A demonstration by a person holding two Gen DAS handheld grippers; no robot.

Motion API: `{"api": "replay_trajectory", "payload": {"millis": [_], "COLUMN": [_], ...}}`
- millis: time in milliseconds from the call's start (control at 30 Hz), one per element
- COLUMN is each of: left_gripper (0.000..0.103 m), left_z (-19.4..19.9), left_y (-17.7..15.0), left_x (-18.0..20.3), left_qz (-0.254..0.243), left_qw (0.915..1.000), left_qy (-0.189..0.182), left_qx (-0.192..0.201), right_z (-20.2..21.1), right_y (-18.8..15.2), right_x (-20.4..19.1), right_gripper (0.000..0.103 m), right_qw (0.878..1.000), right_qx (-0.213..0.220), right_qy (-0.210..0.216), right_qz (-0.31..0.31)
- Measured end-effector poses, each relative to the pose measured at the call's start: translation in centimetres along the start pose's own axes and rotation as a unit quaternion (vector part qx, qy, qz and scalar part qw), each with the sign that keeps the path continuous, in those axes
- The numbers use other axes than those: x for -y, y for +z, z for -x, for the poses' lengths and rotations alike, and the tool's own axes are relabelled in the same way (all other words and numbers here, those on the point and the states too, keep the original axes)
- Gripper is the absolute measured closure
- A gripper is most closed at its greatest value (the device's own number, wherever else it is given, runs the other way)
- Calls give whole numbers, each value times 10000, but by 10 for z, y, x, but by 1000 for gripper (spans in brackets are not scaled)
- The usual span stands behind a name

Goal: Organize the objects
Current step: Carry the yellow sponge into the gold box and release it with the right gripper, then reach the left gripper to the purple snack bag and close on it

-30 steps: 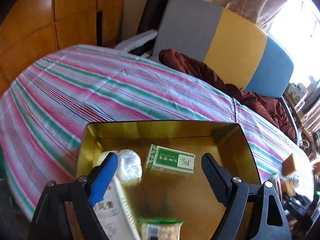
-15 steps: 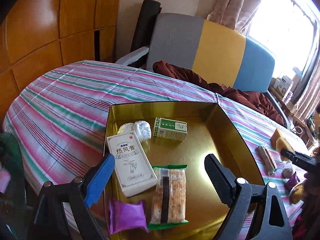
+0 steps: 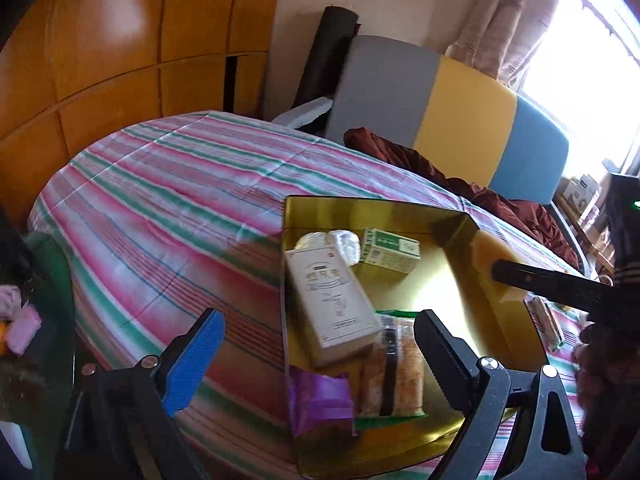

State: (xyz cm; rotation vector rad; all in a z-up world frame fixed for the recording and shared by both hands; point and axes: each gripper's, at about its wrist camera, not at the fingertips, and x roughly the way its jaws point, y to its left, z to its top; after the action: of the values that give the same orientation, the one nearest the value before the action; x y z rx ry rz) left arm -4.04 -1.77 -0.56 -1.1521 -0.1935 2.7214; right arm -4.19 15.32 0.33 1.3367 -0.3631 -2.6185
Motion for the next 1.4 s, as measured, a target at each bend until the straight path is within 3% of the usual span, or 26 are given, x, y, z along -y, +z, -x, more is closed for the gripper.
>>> {"api": "replay_trajectory", "payload": {"millis": [267, 300, 333, 400, 767, 1100, 1400], "left_gripper": [7, 7, 7, 7, 7, 7, 6], "left_z": [1, 1, 1, 2, 9, 11, 8], "left_y": [-10, -11, -12, -13, -8, -10, -14], "left_x": [-19, -19, -19, -20, 8, 53, 102], "left_qz": [87, 77, 71, 62, -321, -907, -1425], "left_qw": [9999, 9999, 9998, 9997, 9992, 9955, 9883], "left_qy": [111, 145, 199, 248, 115, -247, -546], "left_qx": [21, 11, 22, 64, 186, 91, 13], "right_z": [-63, -64, -64, -62, -6, 55, 121], "right_y": [12, 11, 10, 8, -21, -55, -76], "right_x": [-32, -32, -32, -33, -21, 46, 138], "right_gripper": [41, 34, 25, 19, 18, 18, 18], "right_qw": [9988, 9986, 9985, 9987, 10000, 9964, 9780], "right_qx": [-443, -497, -500, -444, -7, 356, 721], "right_qy": [146, 158, 167, 226, 15, -556, -1453], "right_qz": [-123, -126, -132, -105, 32, -525, -1309]}}
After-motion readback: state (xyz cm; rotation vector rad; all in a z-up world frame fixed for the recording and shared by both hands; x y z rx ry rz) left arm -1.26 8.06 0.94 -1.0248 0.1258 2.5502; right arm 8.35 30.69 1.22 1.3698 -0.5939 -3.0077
